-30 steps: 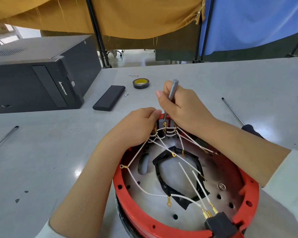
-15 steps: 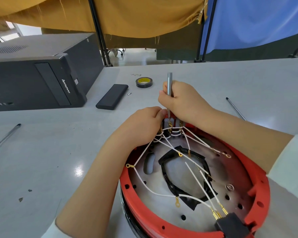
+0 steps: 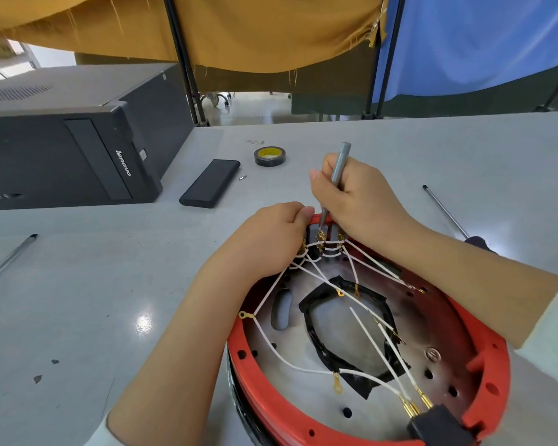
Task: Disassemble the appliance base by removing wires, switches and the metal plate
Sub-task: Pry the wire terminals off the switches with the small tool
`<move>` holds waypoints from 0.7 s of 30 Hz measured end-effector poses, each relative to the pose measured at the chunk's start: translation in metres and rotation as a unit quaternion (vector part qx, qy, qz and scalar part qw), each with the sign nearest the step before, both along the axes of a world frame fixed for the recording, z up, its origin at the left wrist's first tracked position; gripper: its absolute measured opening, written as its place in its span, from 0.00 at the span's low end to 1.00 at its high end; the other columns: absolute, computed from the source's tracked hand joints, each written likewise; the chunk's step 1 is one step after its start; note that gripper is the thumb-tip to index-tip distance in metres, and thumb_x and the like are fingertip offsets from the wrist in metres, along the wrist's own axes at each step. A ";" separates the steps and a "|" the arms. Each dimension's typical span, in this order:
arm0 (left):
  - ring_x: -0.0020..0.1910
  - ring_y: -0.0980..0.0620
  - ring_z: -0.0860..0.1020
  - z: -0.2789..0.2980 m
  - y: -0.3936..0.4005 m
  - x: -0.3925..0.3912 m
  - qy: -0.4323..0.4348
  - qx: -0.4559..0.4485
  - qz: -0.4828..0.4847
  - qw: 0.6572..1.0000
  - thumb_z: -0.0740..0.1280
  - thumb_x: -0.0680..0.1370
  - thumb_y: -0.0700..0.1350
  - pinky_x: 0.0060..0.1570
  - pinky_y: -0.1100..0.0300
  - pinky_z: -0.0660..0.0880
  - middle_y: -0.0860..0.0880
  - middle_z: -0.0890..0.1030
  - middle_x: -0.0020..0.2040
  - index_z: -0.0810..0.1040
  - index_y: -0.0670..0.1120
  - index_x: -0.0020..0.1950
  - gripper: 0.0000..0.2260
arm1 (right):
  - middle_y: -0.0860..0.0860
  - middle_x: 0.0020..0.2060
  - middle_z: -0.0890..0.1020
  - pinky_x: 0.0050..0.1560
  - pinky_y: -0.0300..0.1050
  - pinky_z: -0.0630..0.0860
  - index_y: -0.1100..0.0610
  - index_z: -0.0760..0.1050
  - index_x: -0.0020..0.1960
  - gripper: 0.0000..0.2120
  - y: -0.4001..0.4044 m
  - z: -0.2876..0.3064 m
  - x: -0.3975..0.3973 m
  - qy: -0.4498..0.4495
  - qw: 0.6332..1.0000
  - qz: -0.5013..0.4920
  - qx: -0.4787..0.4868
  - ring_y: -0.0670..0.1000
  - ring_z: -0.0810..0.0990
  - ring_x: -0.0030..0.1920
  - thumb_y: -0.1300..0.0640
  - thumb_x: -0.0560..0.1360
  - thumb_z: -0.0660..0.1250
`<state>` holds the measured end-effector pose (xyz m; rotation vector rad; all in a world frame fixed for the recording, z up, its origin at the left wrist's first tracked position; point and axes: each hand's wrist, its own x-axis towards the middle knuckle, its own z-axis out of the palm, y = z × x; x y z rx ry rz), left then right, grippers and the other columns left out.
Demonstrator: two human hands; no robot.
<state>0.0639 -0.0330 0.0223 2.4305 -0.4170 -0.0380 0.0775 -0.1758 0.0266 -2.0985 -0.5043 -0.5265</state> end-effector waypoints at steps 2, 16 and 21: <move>0.35 0.55 0.71 0.000 0.000 -0.001 0.001 -0.002 0.000 1.000 0.51 0.82 0.52 0.36 0.61 0.66 0.51 0.73 0.34 0.70 0.46 0.38 0.18 | 0.45 0.23 0.67 0.29 0.29 0.66 0.49 0.61 0.32 0.19 0.001 -0.002 -0.001 -0.008 1.000 -0.001 0.006 0.41 0.70 0.26 0.57 0.79 0.61; 0.39 0.50 0.72 0.000 0.000 -0.001 0.005 0.009 0.002 1.000 0.51 0.83 0.51 0.37 0.62 0.67 0.48 0.75 0.38 0.74 0.41 0.48 0.18 | 0.52 0.26 0.62 0.32 0.45 0.60 0.56 0.58 0.28 0.18 0.017 0.020 0.022 0.187 0.971 -0.030 -0.148 0.51 0.61 0.28 0.58 0.73 0.61; 0.38 0.51 0.72 0.001 0.000 -0.001 0.009 0.009 0.001 1.000 0.51 0.83 0.52 0.38 0.61 0.67 0.48 0.75 0.37 0.74 0.42 0.47 0.18 | 0.52 0.25 0.65 0.31 0.45 0.61 0.56 0.59 0.29 0.17 0.010 0.017 0.014 0.136 0.986 -0.035 -0.094 0.50 0.63 0.27 0.59 0.75 0.60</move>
